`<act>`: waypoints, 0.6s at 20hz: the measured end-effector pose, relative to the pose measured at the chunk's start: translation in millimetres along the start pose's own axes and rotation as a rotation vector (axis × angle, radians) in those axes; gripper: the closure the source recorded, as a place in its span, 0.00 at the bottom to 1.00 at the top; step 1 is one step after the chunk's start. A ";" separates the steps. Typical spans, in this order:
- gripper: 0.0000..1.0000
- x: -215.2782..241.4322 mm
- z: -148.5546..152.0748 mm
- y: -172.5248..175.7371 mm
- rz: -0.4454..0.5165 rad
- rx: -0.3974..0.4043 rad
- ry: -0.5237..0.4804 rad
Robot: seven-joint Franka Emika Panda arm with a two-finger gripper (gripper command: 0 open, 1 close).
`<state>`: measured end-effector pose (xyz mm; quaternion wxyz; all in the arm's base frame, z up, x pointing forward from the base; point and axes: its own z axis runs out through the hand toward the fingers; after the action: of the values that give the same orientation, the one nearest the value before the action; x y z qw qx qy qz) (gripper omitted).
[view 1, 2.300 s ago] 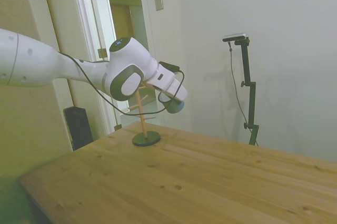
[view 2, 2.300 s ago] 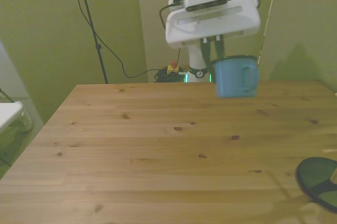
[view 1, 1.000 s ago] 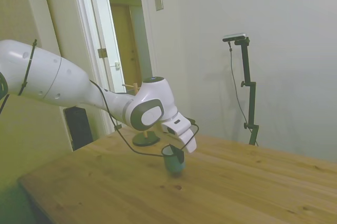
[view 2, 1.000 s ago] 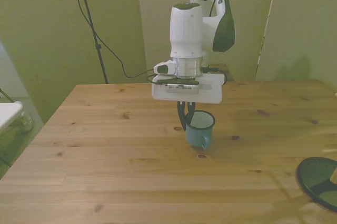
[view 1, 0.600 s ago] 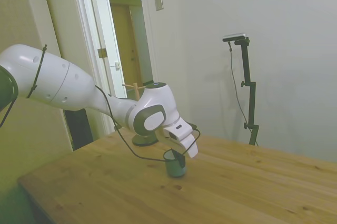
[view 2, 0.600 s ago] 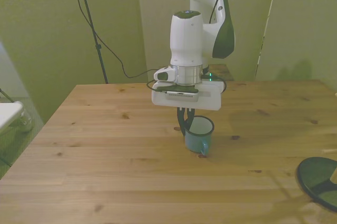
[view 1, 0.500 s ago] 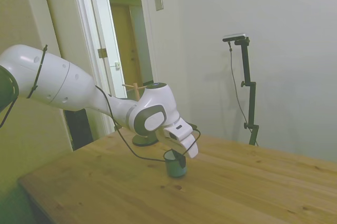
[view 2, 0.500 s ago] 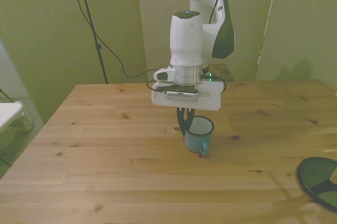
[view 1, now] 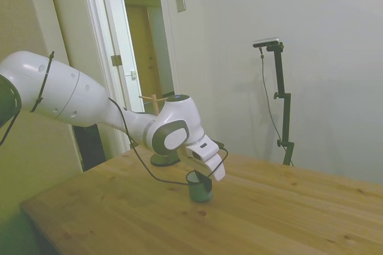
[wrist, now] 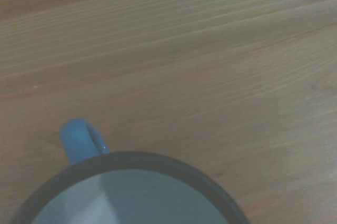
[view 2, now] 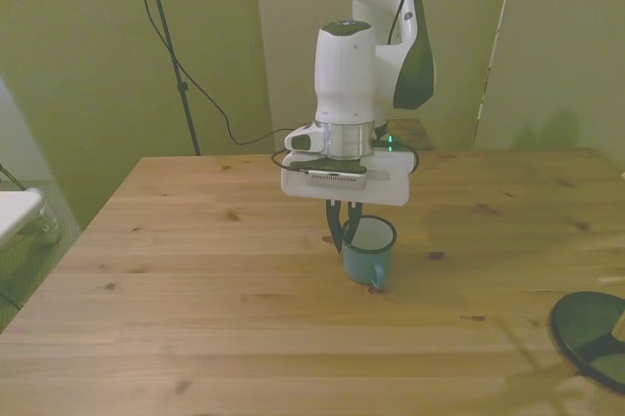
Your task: Unload the mug
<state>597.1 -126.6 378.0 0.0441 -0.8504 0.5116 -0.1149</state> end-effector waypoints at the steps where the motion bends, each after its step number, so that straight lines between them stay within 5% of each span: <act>1: 0.00 0.6 -0.2 1.4 0.002 -0.001 0.000; 5: 0.00 3.9 -20.5 6.2 0.008 0.013 0.013; 12: 0.00 -13.3 -106.7 4.8 -0.014 0.029 -0.016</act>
<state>561.3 -112.6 478.6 0.0598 -0.8541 0.5035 -0.1158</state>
